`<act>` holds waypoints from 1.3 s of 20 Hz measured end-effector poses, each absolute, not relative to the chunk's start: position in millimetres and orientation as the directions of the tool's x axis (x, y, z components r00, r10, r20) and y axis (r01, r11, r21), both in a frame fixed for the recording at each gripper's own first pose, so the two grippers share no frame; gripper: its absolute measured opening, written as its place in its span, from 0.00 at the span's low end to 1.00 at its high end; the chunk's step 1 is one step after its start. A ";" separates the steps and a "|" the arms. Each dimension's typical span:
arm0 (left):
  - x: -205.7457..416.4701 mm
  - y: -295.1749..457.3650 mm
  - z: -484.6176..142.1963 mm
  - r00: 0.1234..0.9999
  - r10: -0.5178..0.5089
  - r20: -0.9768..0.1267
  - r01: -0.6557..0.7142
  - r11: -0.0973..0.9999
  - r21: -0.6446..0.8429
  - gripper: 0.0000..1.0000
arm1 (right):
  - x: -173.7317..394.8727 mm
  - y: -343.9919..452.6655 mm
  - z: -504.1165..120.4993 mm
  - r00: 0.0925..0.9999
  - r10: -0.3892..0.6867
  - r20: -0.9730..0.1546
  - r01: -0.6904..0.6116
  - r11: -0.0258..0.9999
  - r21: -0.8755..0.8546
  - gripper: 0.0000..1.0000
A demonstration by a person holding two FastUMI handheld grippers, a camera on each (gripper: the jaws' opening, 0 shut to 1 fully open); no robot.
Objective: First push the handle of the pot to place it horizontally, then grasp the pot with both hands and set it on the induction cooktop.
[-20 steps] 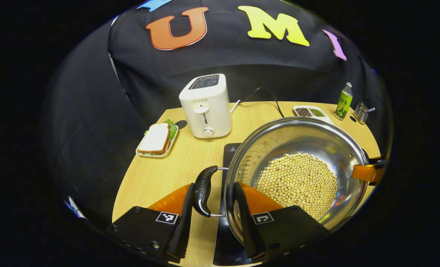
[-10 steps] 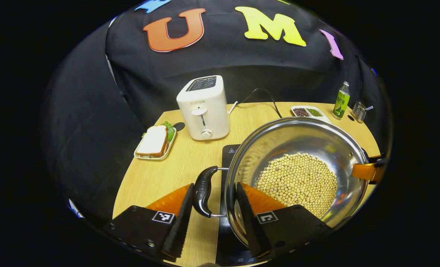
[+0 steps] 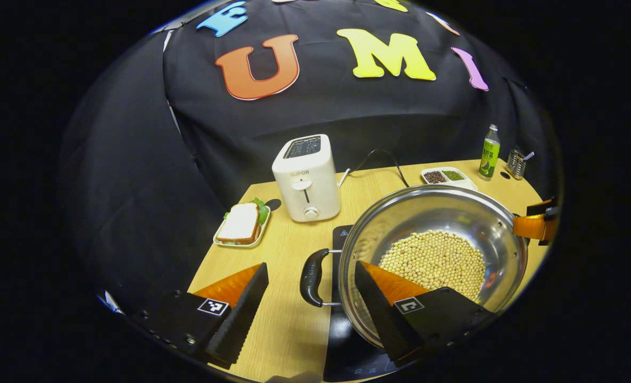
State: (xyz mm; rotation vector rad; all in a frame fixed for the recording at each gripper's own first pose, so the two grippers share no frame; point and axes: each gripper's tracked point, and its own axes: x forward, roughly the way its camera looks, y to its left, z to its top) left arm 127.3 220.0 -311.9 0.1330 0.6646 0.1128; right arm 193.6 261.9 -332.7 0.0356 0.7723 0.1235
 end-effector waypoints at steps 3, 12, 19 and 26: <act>127.4 215.7 -305.8 0.786 0.160 -0.597 -0.070 0.983 0.172 0.97 | 189.7 260.2 -328.6 0.715 0.135 -0.686 -0.102 0.991 0.089 0.85; 102.6 160.0 -249.8 0.833 0.143 -0.534 -0.065 0.985 0.161 0.97 | 161.1 227.8 -275.4 0.781 0.186 -0.596 -0.173 0.982 0.079 0.85; 66.6 59.9 -150.2 0.909 0.098 -0.404 -0.045 0.989 0.138 0.97 | 111.6 154.5 -179.3 0.875 0.236 -0.422 -0.244 0.969 0.036 0.85; 21.8 -41.6 -50.6 0.969 0.061 -0.239 -0.036 0.994 0.106 0.96 | 56.8 40.8 -68.1 0.950 0.231 -0.212 -0.241 0.970 -0.021 1.00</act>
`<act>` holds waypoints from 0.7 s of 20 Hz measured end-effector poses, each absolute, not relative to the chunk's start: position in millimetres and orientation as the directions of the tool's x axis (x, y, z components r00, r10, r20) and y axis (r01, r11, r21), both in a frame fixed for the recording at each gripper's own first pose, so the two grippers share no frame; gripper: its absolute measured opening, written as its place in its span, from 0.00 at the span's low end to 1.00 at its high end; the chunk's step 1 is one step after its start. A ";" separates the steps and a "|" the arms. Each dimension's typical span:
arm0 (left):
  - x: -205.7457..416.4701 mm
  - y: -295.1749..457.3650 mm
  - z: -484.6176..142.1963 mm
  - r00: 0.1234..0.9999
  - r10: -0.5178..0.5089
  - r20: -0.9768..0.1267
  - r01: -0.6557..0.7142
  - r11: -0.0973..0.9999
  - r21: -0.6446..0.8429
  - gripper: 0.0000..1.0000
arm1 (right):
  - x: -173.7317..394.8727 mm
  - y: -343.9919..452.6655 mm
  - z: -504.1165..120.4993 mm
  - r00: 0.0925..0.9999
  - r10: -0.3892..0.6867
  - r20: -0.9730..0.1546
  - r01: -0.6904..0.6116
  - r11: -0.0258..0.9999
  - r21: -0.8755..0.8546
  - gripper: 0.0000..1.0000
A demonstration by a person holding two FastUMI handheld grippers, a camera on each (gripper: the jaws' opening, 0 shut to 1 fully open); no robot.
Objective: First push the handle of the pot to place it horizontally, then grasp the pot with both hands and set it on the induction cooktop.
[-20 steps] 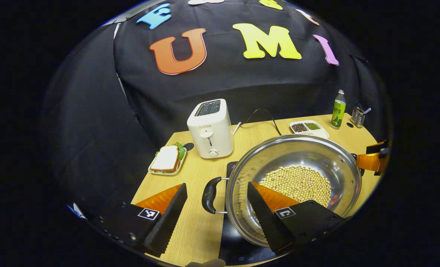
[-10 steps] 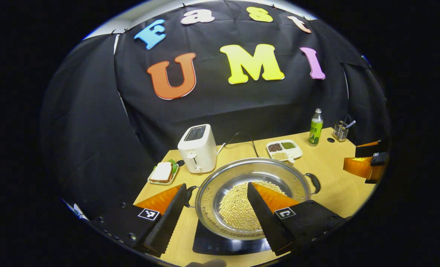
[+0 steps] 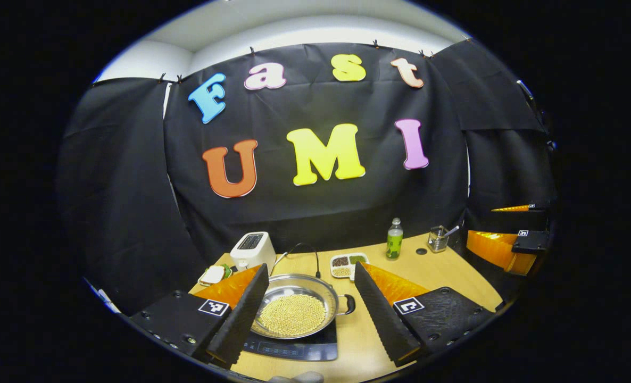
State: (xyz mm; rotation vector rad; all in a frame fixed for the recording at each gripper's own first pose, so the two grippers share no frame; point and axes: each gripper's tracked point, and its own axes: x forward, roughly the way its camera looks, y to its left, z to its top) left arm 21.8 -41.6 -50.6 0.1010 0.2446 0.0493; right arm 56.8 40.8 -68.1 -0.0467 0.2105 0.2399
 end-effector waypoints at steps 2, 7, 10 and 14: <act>8.2 -62.4 -25.8 0.978 0.064 -0.197 -0.044 0.994 0.103 0.96 | 40.7 9.7 -40.1 0.961 0.226 -0.159 -0.232 0.972 -0.020 1.00; -23.8 -94.7 28.8 0.992 0.082 -0.094 -0.077 0.996 0.050 0.96 | 8.1 -53.3 5.4 0.978 0.199 -0.060 -0.200 0.980 -0.009 1.00; -35.1 -105.9 50.1 0.994 0.092 -0.055 -0.090 0.995 0.040 0.96 | -5.3 -75.8 14.9 0.983 0.178 -0.031 -0.178 0.984 0.010 1.00; -42.2 -117.6 73.5 0.995 0.103 -0.001 -0.103 0.994 0.023 0.96 | -12.9 -109.0 15.7 0.991 0.129 -0.030 -0.127 0.991 0.044 1.00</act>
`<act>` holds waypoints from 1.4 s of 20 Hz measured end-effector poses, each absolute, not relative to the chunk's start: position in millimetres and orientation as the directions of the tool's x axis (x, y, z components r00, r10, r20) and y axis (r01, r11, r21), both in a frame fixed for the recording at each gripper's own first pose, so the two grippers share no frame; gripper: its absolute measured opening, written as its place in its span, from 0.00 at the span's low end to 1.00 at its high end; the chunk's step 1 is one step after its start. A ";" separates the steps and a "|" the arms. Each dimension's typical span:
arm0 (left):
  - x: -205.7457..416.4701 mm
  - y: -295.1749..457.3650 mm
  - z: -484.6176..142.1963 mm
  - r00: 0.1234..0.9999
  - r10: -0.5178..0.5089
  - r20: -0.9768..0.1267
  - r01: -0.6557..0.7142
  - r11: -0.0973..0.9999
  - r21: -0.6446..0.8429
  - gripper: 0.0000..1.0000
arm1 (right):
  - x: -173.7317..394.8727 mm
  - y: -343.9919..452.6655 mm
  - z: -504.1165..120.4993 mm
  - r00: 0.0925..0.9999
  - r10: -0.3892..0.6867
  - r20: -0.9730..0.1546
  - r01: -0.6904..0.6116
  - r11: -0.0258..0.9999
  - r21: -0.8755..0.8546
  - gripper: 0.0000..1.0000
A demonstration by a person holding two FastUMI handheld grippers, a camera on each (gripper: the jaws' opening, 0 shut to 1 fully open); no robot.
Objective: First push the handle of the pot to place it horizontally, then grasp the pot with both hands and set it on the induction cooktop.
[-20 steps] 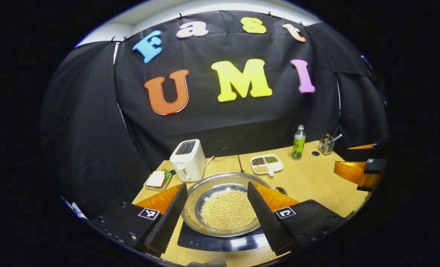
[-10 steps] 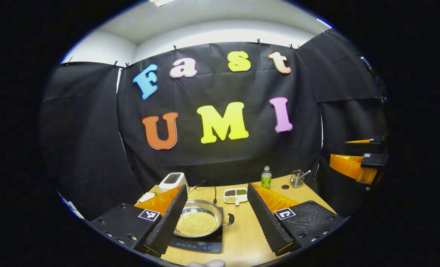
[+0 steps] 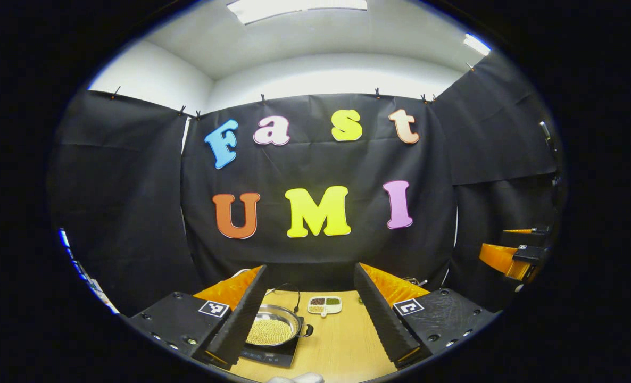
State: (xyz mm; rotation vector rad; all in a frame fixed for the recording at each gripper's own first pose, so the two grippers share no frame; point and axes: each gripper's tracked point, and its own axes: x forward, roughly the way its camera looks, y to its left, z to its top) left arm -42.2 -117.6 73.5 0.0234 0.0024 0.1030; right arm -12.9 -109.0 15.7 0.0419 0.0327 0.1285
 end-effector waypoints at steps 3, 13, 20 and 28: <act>-40.8 -121.9 74.9 0.994 0.103 0.021 -0.104 0.994 0.036 0.96 | -13.9 -125.4 20.3 0.995 0.100 -0.020 -0.099 0.993 0.070 1.00; -28.7 -125.8 69.5 0.996 0.087 0.009 -0.087 0.996 0.023 0.96 | -9.1 -133.0 31.9 0.997 0.083 -0.004 -0.082 0.993 0.079 1.00; -21.0 -125.0 69.0 0.998 0.068 0.003 -0.068 0.997 0.022 0.96 | 3.1 -133.9 30.3 0.997 0.079 -0.016 -0.077 0.994 0.080 1.00; -8.6 -124.3 65.2 0.998 0.060 -0.008 -0.060 0.998 0.020 0.96 | 14.6 -136.2 26.1 0.997 0.072 -0.029 -0.069 0.995 0.078 1.00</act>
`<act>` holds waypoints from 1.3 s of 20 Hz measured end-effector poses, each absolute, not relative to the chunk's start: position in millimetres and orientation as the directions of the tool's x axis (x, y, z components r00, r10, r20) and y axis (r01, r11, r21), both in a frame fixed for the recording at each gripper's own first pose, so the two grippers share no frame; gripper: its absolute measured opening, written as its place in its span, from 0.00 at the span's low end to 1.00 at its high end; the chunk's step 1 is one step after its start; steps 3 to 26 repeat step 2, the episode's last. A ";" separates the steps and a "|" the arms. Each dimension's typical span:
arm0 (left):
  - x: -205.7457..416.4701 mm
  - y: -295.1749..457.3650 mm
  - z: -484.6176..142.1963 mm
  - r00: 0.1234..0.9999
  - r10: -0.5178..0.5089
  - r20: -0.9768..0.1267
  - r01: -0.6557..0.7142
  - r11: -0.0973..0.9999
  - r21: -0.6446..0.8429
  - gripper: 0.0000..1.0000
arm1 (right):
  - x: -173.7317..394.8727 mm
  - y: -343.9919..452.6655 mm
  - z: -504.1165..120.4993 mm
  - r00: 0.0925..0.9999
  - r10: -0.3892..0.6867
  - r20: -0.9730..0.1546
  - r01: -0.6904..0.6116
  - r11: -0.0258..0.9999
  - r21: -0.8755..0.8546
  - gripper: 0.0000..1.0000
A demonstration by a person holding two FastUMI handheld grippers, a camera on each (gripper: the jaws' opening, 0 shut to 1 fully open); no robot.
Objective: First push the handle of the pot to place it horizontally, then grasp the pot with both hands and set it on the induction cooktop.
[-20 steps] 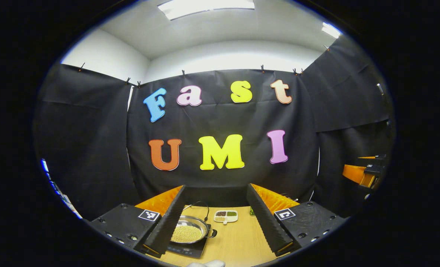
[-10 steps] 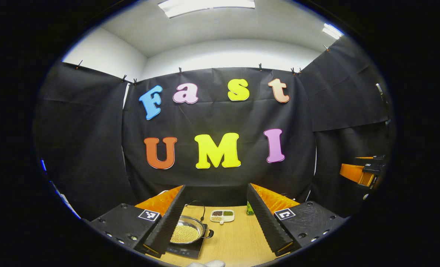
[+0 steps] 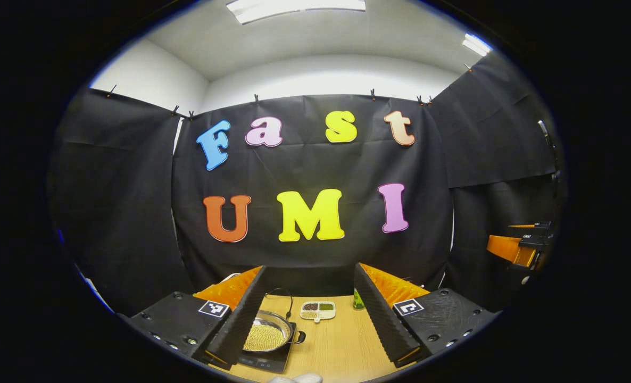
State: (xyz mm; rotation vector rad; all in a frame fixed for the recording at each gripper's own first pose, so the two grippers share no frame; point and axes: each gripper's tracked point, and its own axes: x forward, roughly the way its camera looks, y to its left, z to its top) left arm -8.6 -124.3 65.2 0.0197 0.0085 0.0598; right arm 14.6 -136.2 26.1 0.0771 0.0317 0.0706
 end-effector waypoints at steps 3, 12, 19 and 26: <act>-6.8 -126.5 63.4 0.998 0.055 -0.014 -0.054 0.998 0.020 0.96 | 16.5 -137.9 26.6 0.997 0.070 -0.024 -0.068 0.995 0.076 1.00; -6.8 -126.5 63.4 0.998 0.055 -0.014 -0.054 0.998 0.020 0.96 | 16.5 -137.9 26.6 0.997 0.070 -0.024 -0.068 0.995 0.076 1.00; -6.8 -126.5 63.4 0.998 0.055 -0.014 -0.054 0.998 0.020 0.96 | 16.5 -137.9 26.6 0.997 0.070 -0.024 -0.068 0.995 0.076 1.00; -6.8 -126.5 63.4 0.998 0.055 -0.014 -0.054 0.998 0.020 0.96 | 16.5 -137.9 26.6 0.997 0.070 -0.024 -0.068 0.995 0.076 1.00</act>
